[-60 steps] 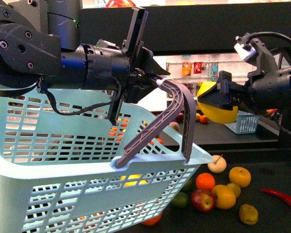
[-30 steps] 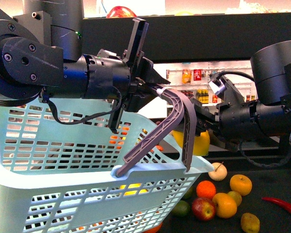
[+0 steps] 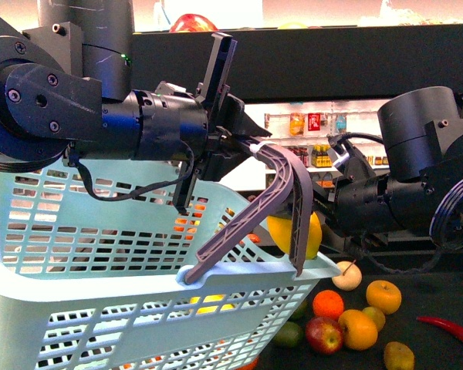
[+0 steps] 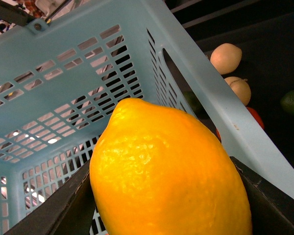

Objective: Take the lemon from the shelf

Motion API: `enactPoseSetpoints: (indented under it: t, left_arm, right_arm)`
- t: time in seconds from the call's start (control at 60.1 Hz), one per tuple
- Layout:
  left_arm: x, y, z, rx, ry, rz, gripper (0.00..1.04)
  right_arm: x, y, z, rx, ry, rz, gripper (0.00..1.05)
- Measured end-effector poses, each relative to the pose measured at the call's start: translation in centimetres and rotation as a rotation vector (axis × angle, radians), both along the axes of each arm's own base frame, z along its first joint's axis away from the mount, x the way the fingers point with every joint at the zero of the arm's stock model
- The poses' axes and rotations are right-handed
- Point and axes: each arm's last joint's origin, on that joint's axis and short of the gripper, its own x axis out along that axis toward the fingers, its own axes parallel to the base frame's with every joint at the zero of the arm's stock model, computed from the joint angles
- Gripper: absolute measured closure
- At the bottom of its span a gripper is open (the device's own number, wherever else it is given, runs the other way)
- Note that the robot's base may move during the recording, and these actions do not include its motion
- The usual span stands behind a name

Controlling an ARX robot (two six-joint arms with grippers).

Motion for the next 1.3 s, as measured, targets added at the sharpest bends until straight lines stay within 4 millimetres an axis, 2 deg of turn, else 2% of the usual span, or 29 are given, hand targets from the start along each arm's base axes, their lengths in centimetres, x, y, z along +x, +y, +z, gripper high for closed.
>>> enactPoseSetpoints:
  t: [0.283,0.399,0.449,0.615,0.715,0.832,0.915,0.965,1.031,1.148,1.297]
  left_arm:
    - [0.0,0.0,0.0,0.0,0.0,0.0,0.96]
    - [0.0,0.0,0.0,0.0,0.0,0.0,0.96]
    - [0.0,0.0,0.0,0.0,0.0,0.0,0.96]
    - [0.0,0.0,-0.1,0.001,0.004,-0.001,0.96]
    - [0.1,0.0,-0.2,0.001,0.004,0.0,0.96]
    - [0.1,0.0,-0.2,0.002,0.005,0.003,0.96]
    - [0.1,0.0,-0.2,0.001,0.005,0.001,0.96]
    - [0.1,0.0,-0.2,0.001,0.005,0.001,0.96]
    - [0.1,0.0,-0.2,0.001,0.005,0.001,0.96]
    - [0.1,0.0,-0.2,0.001,0.005,0.001,0.96]
    - [0.1,0.0,-0.2,0.001,0.005,0.0,0.96]
  right_arm:
    - [0.1,1.1,-0.5,0.025,0.028,0.013,0.34]
    - [0.1,1.1,-0.5,0.022,0.024,0.016,0.12]
    - [0.1,1.0,-0.4,0.022,0.023,0.012,0.06]
    - [0.5,-0.1,0.0,-0.005,-0.004,-0.031,0.07]
    - [0.5,-1.4,1.0,-0.072,-0.063,-0.092,0.07]
    - [0.0,-3.5,4.0,-0.162,-0.183,-0.192,0.07]
    - [-1.2,-5.4,6.9,-0.219,-0.287,-0.275,0.07]
    - [-2.7,-6.8,8.8,-0.257,-0.353,-0.339,0.07]
    - [-4.5,-8.0,10.2,-0.299,-0.407,-0.395,0.07]
    - [-7.8,-9.4,11.0,-0.362,-0.466,-0.472,0.07]
    - [-12.8,-10.3,10.5,-0.436,-0.509,-0.546,0.07]
